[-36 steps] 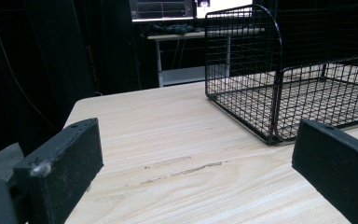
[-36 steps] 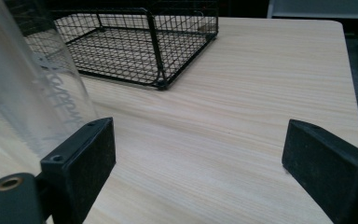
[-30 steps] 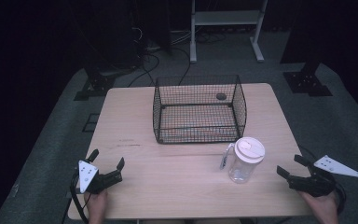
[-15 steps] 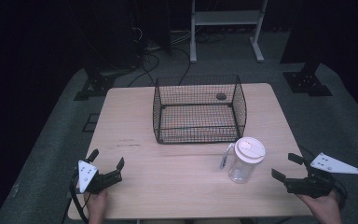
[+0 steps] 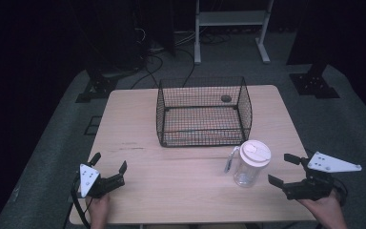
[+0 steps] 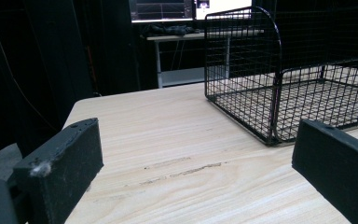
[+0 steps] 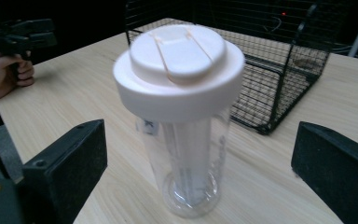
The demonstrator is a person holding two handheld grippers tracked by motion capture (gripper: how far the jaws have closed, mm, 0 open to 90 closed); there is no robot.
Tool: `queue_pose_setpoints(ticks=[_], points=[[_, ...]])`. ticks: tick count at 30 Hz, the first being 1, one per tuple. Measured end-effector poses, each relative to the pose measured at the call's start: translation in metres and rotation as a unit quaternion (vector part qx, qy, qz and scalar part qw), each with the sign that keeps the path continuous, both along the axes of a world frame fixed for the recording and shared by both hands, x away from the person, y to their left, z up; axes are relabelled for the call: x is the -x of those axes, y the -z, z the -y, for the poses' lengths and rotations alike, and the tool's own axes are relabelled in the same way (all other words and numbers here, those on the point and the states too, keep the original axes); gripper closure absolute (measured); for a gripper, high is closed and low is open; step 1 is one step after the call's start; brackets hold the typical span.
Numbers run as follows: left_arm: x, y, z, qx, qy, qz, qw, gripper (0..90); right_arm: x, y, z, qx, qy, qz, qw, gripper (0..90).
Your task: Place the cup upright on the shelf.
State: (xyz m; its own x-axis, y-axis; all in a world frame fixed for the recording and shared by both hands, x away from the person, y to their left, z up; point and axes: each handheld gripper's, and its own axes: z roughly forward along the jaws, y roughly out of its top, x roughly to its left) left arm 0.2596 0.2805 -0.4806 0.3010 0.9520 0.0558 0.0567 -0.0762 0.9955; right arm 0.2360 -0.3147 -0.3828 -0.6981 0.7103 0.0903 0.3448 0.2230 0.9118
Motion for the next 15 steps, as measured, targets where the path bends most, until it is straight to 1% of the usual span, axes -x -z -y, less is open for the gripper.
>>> queue_pose_setpoints(ticks=[4, 7, 15], points=[[0.0, 0.0, 0.0, 0.0, 0.001, 0.0, 1.0, 0.9, -0.005, -0.007, -0.01, 0.004, -0.013, 0.001, 0.9999, 2.4], [0.0, 0.0, 0.0, 0.0, 0.001, 0.001, 1.0, 0.9, -0.009, -0.011, -0.017, 0.014, -0.02, 0.004, 0.9997, 2.4], [0.0, 0.0, 0.0, 0.0, 0.002, 0.001, 1.0, 0.9, -0.019, -0.013, -0.028, 0.022, -0.023, 0.003, 0.9995, 1.9]])
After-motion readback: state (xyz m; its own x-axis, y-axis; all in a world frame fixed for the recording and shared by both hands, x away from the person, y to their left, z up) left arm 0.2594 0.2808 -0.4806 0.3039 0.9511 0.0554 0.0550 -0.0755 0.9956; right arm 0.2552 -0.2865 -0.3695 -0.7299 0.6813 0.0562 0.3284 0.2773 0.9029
